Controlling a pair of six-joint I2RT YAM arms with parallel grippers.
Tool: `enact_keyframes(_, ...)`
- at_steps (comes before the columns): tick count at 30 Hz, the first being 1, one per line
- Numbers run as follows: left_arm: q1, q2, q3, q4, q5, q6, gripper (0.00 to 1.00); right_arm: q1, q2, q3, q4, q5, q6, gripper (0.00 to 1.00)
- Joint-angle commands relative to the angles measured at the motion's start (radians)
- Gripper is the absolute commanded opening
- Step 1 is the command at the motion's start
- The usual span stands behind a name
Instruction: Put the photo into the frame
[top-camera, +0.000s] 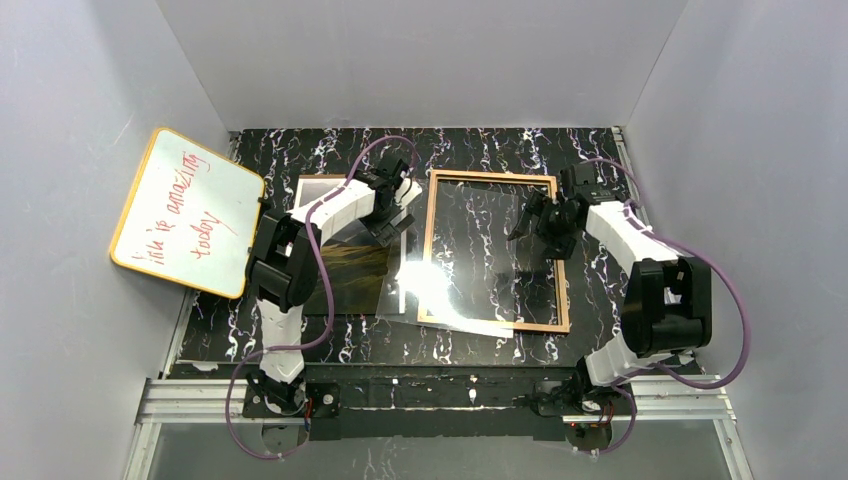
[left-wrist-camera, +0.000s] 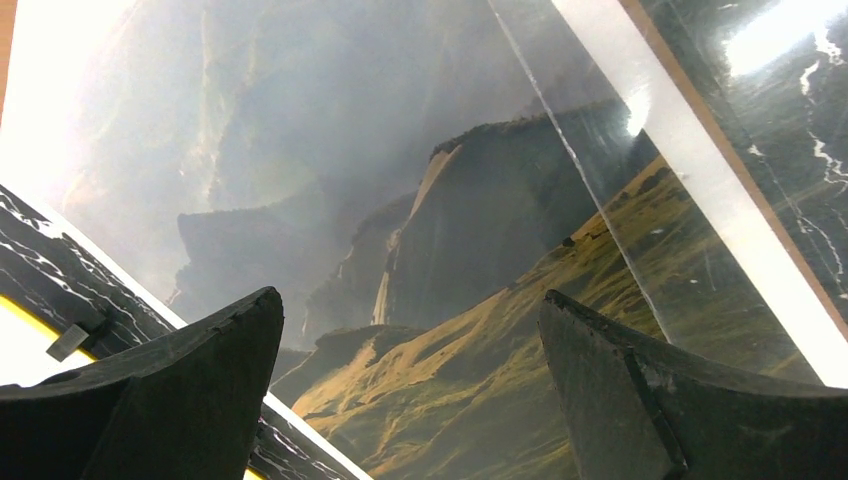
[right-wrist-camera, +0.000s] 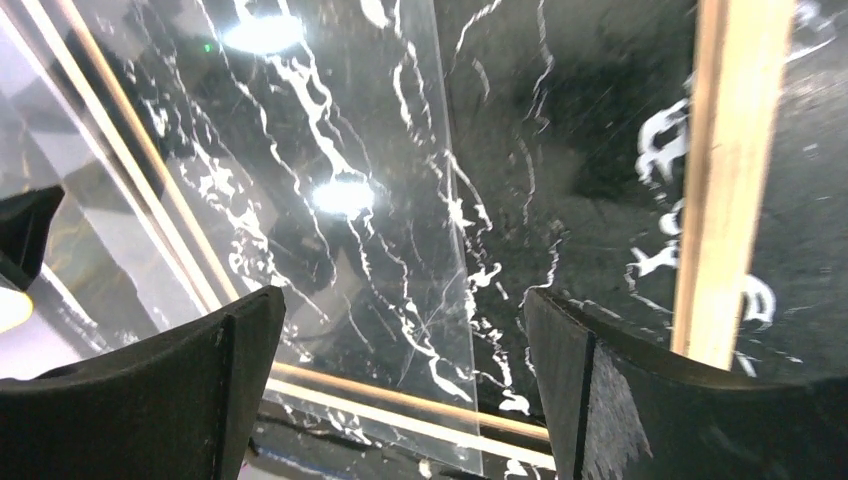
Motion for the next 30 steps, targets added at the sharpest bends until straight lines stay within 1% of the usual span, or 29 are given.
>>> enact_keyframes(1,-0.001,-0.069,-0.014,0.004,-0.04,0.019,0.98,0.0,-0.028,-0.118,0.098,-0.152,0.074,0.99)
enact_keyframes(4,0.004,-0.078,-0.013,0.008,-0.045,0.019,0.98,0.005,-0.058,-0.205,0.161,-0.186,0.098,0.99)
enact_keyframes(9,0.007,-0.078,-0.032,0.024,-0.06,0.019,0.98,0.006,-0.059,-0.254,0.169,-0.179,0.094,0.97)
enact_keyframes(14,0.006,-0.059,-0.046,0.036,-0.01,-0.028,0.97,0.006,-0.063,-0.351,0.276,-0.248,0.129,0.94)
enact_keyframes(18,0.004,-0.041,-0.038,0.045,0.031,-0.059,0.97,0.007,-0.043,-0.382,0.325,-0.282,0.144,0.92)
enact_keyframes(23,-0.006,-0.018,-0.029,0.051,0.047,-0.076,0.96,0.007,-0.048,-0.427,0.384,-0.317,0.176,0.91)
enact_keyframes(28,-0.017,-0.004,-0.038,0.054,0.062,-0.085,0.96,0.006,-0.066,-0.484,0.484,-0.37,0.241,0.91)
enact_keyframes(30,-0.02,0.003,-0.042,0.054,0.061,-0.08,0.96,0.006,-0.07,-0.506,0.553,-0.411,0.273,0.9)
